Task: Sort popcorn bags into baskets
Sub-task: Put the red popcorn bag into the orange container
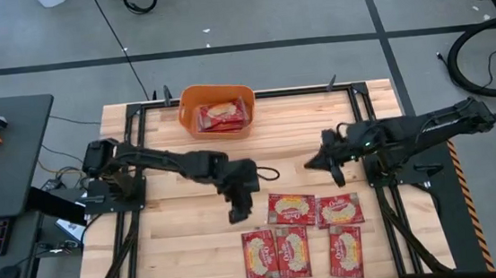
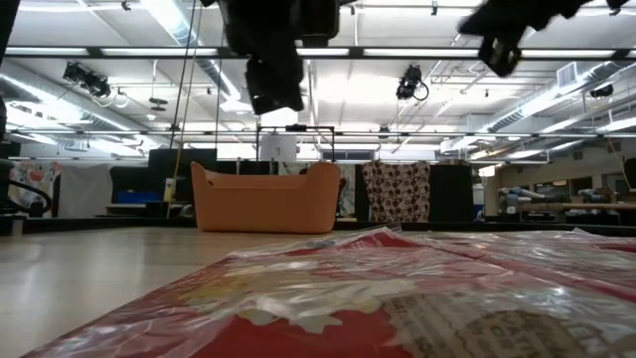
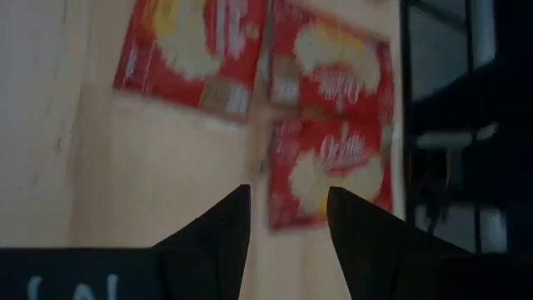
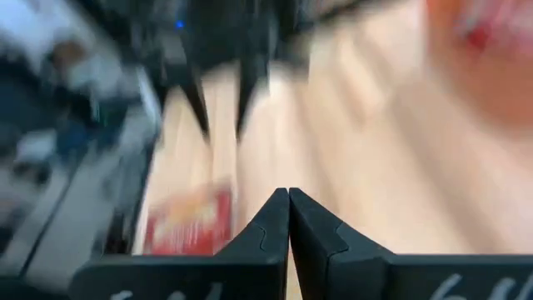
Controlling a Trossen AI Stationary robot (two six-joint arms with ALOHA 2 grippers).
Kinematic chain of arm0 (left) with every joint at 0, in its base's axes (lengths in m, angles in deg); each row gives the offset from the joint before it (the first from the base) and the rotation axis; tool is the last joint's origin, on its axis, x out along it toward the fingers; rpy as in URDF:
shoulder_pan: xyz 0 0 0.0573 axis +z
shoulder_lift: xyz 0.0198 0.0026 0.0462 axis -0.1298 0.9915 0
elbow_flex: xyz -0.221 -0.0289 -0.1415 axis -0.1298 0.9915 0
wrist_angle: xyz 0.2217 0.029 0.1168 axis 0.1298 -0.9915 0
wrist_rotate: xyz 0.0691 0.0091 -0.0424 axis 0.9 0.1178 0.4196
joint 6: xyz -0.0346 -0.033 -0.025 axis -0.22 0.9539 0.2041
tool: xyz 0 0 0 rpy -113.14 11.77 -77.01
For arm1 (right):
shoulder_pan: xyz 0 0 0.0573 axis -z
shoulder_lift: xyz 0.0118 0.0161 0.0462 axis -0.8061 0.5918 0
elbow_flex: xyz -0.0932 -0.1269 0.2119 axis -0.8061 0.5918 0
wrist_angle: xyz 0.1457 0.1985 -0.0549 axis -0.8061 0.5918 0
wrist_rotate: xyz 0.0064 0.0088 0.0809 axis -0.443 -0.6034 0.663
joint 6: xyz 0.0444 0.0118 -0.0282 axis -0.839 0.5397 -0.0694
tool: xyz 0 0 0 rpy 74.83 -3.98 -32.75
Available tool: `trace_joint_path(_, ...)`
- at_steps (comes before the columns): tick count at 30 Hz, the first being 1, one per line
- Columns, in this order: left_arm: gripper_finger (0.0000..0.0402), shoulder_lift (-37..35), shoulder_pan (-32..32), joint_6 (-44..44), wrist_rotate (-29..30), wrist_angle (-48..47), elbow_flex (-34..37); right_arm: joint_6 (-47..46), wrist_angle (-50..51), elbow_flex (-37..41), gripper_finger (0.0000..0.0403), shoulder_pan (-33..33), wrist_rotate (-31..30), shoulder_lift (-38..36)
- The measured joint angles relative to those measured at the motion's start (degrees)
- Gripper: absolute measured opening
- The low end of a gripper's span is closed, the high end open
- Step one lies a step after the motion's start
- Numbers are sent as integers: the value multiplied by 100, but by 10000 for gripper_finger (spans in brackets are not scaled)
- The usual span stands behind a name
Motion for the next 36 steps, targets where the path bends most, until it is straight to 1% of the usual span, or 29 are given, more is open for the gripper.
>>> trace_joint_path(2, 159, 8, -179, 316, 105, 183, -1, 19, 391, 2, 16, -17, 304, 225)
trace_joint_path(5, 154, 22, -469, 552, 488, 400, -9, 255, 798, 4, 16, -53, 488, 555)
trace_joint_path(8, 155, 64, -757, 928, 1164, 380, -1, 416, 781, 4, 16, -52, 639, 841)
trace_joint_path(10, 161, 134, -917, 1114, 1435, 472, 11, 425, 604, 2, 16, -52, 678, 1011)
trace_joint_path(11, 164, 191, -970, 1146, 1460, 456, 23, 393, 580, 4, 16, -52, 698, 1073)
trace_joint_path(13, 173, 364, -1032, 1173, 1432, 730, 13, 278, 452, 3, 16, -68, 740, 1165)
trace_joint_path(14, 177, 469, -1049, 1187, 1374, 733, 19, 195, 390, 4, 16, -72, 753, 1196)
trace_joint_path(18, 192, 936, -1036, 1294, 1018, 1335, 19, -239, 378, -17, 16, -118, 785, 1201)
trace_joint_path(21, 199, 1241, -1012, 1289, 977, 1776, 19, -405, 486, -185, 16, -216, 805, 1143)
trace_joint_path(24, 206, 1462, -986, 1252, 1022, 2008, 15, -392, 567, -409, 16, -340, 814, 1071)
trace_joint_path(28, 216, 1695, -994, 1070, 1210, 1996, 19, -277, 578, -671, 16, -466, 667, 1026)
trace_joint_path(31, 220, 1824, -1030, 934, 1242, 2051, 19, -260, 569, -769, 16, -496, 543, 1003)
trace_joint_path(36, 211, 1951, -1124, 626, 1288, 2059, 8, -234, 617, -787, 16, -494, 508, 984)
